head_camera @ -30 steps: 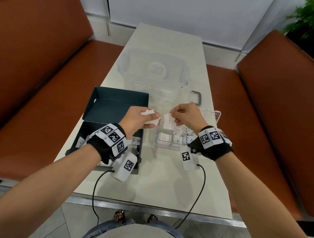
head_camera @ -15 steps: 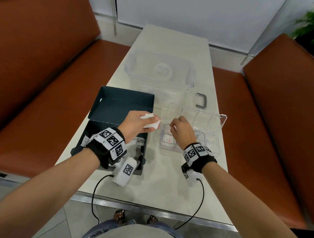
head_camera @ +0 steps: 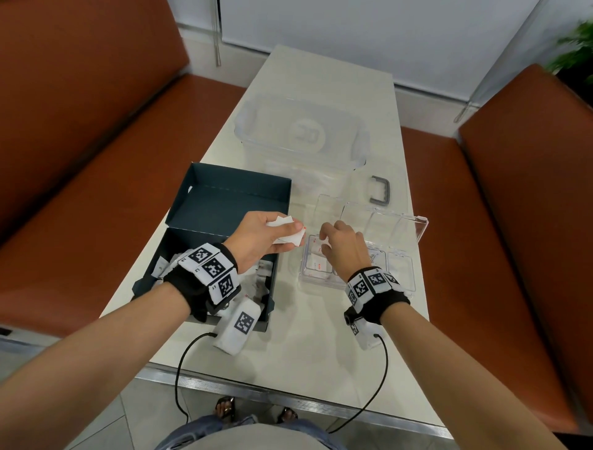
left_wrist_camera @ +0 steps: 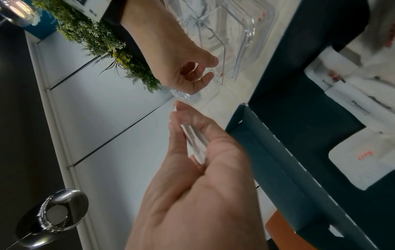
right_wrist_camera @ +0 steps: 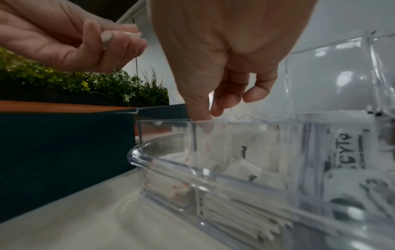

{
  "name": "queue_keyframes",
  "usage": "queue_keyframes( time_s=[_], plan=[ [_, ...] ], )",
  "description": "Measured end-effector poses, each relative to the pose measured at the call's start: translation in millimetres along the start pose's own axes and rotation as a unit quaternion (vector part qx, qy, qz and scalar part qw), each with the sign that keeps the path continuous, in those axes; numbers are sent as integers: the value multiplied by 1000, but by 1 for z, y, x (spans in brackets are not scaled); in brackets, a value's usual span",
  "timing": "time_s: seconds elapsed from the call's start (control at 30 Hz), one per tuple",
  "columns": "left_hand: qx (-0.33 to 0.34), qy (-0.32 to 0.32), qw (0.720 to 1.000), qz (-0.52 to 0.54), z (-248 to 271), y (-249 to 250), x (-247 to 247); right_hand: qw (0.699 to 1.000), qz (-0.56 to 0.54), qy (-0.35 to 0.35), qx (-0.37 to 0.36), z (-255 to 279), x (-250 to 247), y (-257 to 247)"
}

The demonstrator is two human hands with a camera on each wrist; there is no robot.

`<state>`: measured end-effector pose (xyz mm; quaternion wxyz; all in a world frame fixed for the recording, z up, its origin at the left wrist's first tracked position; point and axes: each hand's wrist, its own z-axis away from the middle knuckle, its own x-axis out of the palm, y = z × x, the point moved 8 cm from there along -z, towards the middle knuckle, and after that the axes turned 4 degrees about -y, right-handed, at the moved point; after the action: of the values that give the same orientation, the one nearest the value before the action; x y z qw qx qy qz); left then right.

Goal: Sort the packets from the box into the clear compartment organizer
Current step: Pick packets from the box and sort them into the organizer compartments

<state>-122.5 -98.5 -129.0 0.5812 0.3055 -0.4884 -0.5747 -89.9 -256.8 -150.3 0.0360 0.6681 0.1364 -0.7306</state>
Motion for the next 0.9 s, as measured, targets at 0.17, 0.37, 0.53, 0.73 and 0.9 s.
queue_keyframes(
  time_s=[0.17,0.37,0.53,0.73,0.9],
  plan=[
    [-2,-1,1000,4,0,-1,-1,996,77,5,-54,-6,6,-8],
    [2,0,1000,12,0,-3,-1,994,100,11,-40,-13,7,-9],
    [2,-6,1000,23,0,-2,-1,994,105,16,-40,-15,6,-12],
    [-52,-18,996,70,-1,-7,2,996,-6,82,-47,-3,-23,-13],
    [-93,-37,983,156,-3,-10,8,935,-348,73,10,9,-46,-10]
  ],
)
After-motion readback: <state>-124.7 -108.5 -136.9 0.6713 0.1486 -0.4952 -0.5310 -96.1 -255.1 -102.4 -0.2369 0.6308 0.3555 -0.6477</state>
